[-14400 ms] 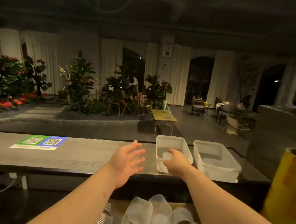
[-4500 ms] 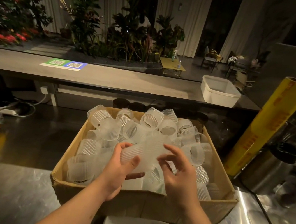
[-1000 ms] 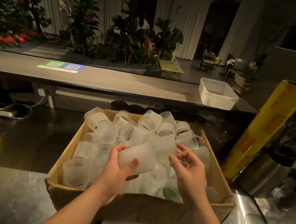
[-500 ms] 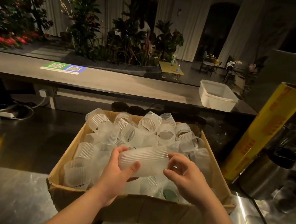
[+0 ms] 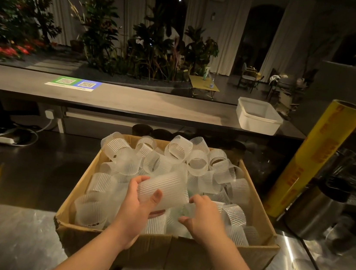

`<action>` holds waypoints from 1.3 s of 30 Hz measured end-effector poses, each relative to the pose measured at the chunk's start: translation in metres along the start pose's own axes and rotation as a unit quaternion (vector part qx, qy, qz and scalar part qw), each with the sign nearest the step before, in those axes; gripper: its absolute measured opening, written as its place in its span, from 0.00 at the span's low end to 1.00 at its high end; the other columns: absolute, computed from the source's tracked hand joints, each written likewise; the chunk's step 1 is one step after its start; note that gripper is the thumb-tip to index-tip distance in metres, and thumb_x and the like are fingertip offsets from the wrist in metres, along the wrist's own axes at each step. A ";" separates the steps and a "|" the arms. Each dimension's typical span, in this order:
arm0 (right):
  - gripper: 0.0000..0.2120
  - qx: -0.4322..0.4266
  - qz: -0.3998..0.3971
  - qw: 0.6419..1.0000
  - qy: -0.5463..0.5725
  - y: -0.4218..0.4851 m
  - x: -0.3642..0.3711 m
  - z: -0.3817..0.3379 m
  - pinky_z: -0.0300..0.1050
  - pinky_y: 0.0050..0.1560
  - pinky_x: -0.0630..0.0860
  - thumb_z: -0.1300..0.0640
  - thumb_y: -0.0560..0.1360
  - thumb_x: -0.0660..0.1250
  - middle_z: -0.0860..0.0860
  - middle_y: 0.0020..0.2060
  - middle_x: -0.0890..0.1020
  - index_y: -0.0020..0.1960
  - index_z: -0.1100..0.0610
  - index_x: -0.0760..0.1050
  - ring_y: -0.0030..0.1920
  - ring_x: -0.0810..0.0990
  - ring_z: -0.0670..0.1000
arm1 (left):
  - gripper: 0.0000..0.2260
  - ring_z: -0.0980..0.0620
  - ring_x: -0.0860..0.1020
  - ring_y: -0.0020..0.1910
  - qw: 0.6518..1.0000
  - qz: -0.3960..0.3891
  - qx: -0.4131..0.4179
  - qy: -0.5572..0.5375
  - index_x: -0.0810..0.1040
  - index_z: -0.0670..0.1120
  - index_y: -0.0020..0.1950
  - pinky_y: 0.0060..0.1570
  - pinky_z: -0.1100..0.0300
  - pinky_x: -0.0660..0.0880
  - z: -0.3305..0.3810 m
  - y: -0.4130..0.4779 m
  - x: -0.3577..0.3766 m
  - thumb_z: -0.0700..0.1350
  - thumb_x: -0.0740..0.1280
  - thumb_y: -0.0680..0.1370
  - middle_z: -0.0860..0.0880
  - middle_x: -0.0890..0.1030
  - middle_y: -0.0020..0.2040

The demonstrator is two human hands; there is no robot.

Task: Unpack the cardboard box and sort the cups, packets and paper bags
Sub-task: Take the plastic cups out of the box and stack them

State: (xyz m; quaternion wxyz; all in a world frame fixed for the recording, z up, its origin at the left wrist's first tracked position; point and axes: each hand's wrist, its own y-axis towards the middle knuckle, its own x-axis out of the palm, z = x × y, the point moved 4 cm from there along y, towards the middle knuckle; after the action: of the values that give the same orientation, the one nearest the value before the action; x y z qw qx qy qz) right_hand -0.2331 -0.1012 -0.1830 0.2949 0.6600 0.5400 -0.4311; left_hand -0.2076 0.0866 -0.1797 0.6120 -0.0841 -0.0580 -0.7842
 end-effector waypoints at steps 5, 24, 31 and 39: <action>0.29 0.054 -0.038 0.983 0.172 0.007 0.001 0.013 0.45 0.57 0.77 0.54 0.73 0.78 0.49 0.66 0.76 0.71 0.48 0.72 0.61 0.78 0.50 | 0.27 0.42 0.81 0.59 1.000 0.003 -0.009 -0.021 0.67 0.54 0.68 0.50 0.50 0.84 -0.001 0.002 -0.001 0.54 0.72 0.72 0.46 0.73 0.65; 0.09 0.102 -0.114 0.824 0.545 -0.003 -0.031 0.000 0.40 0.30 0.72 0.62 0.82 0.63 0.56 0.39 0.81 0.50 0.65 0.80 0.33 0.77 0.49 | 0.21 0.42 0.79 0.61 0.997 -0.063 -0.034 -0.007 0.70 0.54 0.66 0.53 0.49 0.83 -0.001 0.000 0.001 0.49 0.71 0.75 0.45 0.73 0.65; 0.08 0.111 -0.074 0.909 0.394 0.003 -0.011 0.007 0.39 0.26 0.69 0.63 0.80 0.66 0.57 0.40 0.82 0.49 0.60 0.85 0.29 0.74 0.46 | 0.15 0.44 0.79 0.60 0.996 -0.078 -0.036 0.025 0.71 0.54 0.64 0.48 0.53 0.83 -0.002 0.000 0.005 0.43 0.68 0.80 0.49 0.74 0.64; 0.14 0.101 0.139 0.977 0.125 0.005 -0.061 0.047 0.45 0.51 0.81 0.46 0.80 0.67 0.46 0.54 0.81 0.64 0.49 0.78 0.50 0.80 0.46 | 0.20 0.40 0.78 0.61 0.998 -0.056 -0.038 -0.010 0.71 0.54 0.66 0.51 0.47 0.83 -0.004 0.003 0.001 0.51 0.69 0.75 0.45 0.72 0.65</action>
State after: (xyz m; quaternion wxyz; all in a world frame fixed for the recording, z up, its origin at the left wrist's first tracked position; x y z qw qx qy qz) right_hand -0.2433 -0.1707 -0.1507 0.2137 0.8036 0.4297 -0.3520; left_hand -0.2051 0.0836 -0.1839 0.5625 -0.1120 -0.0389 -0.8182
